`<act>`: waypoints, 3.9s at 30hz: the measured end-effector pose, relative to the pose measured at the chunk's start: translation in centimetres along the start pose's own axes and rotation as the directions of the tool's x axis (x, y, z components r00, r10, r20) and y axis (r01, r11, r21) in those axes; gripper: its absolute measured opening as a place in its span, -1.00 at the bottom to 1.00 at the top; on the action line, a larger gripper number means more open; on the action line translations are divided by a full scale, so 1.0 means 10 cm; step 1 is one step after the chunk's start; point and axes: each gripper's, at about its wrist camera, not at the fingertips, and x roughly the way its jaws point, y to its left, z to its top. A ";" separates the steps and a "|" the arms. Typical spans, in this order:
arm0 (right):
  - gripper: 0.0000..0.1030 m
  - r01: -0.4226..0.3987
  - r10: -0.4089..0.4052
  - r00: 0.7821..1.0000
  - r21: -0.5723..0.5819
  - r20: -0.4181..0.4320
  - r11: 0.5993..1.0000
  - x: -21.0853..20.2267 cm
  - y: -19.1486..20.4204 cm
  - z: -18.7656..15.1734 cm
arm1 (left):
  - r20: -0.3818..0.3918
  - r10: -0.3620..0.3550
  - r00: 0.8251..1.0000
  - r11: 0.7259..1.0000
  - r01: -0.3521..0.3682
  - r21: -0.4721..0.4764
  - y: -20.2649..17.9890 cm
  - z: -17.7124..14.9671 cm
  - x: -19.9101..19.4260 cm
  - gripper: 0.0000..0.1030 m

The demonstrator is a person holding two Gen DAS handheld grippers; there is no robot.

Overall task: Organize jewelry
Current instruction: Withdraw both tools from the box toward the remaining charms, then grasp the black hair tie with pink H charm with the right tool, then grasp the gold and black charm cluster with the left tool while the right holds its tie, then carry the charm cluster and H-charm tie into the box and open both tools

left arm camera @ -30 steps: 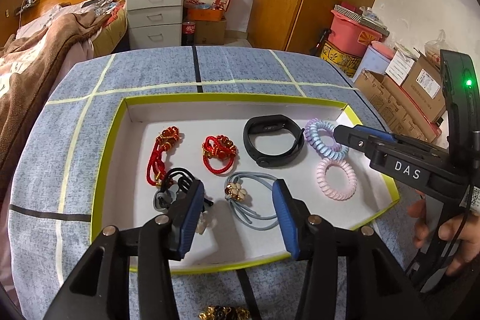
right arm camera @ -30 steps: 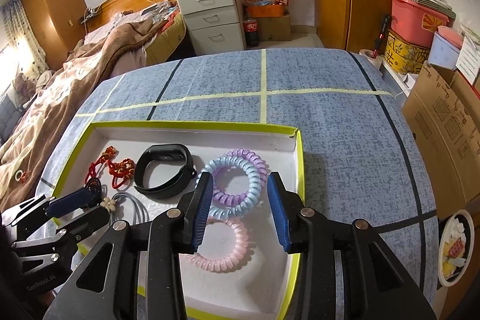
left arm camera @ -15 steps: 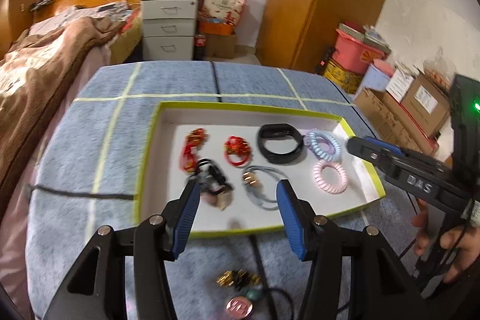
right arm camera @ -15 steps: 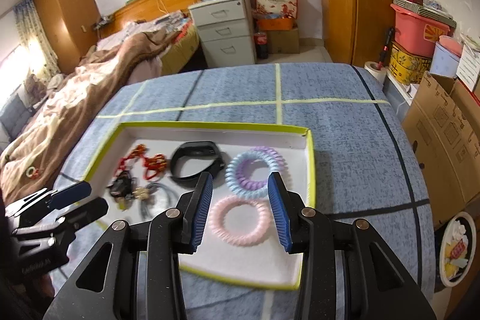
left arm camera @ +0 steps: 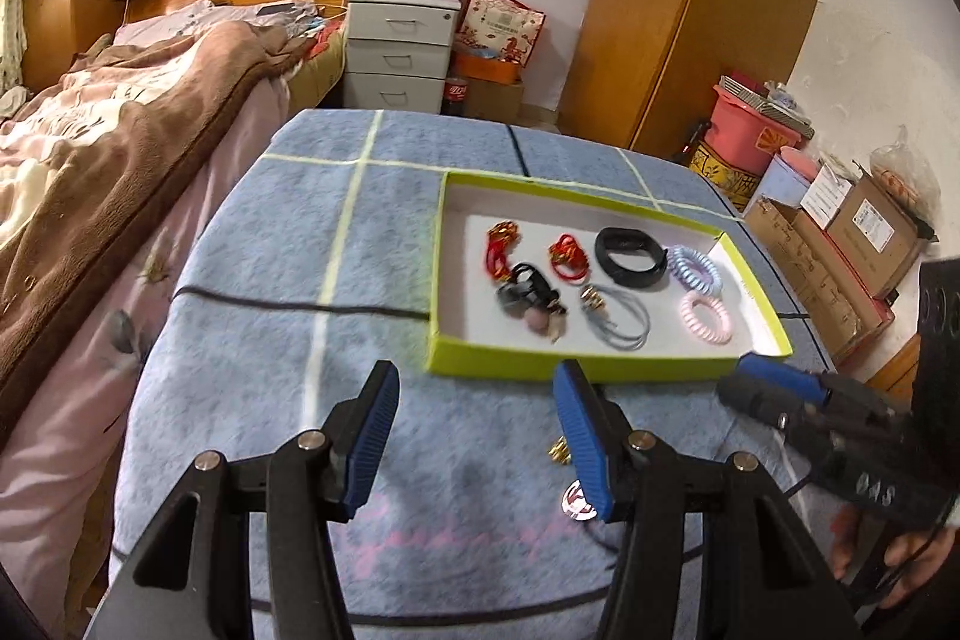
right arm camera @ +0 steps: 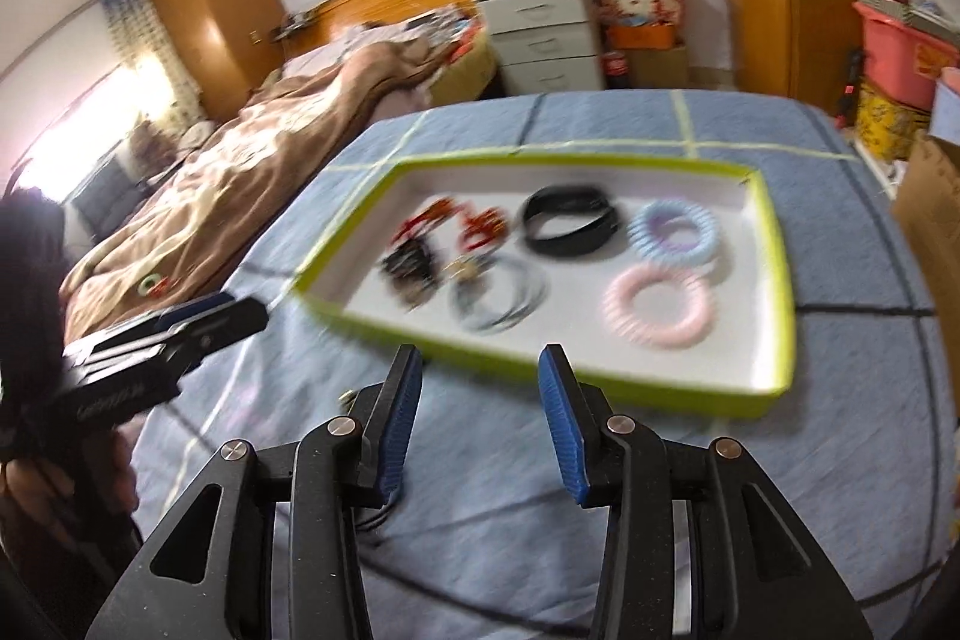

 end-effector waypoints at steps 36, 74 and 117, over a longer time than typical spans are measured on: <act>-0.46 0.143 -0.158 0.982 -0.138 -0.102 0.980 0.47 0.59 -0.39 | -0.028 0.005 1.000 1.000 -0.005 -0.009 0.24 -0.24 -0.03 0.09; -0.93 0.222 -0.224 0.971 -0.036 -0.078 0.974 0.15 0.08 -0.45 | -0.137 -0.039 0.990 0.967 0.072 0.243 -0.55 -0.31 0.51 0.08; -0.93 0.151 -0.152 0.987 0.018 0.045 0.988 -0.15 -0.01 0.07 | -0.026 -0.049 0.998 0.987 0.053 0.152 -0.34 0.18 0.15 -0.52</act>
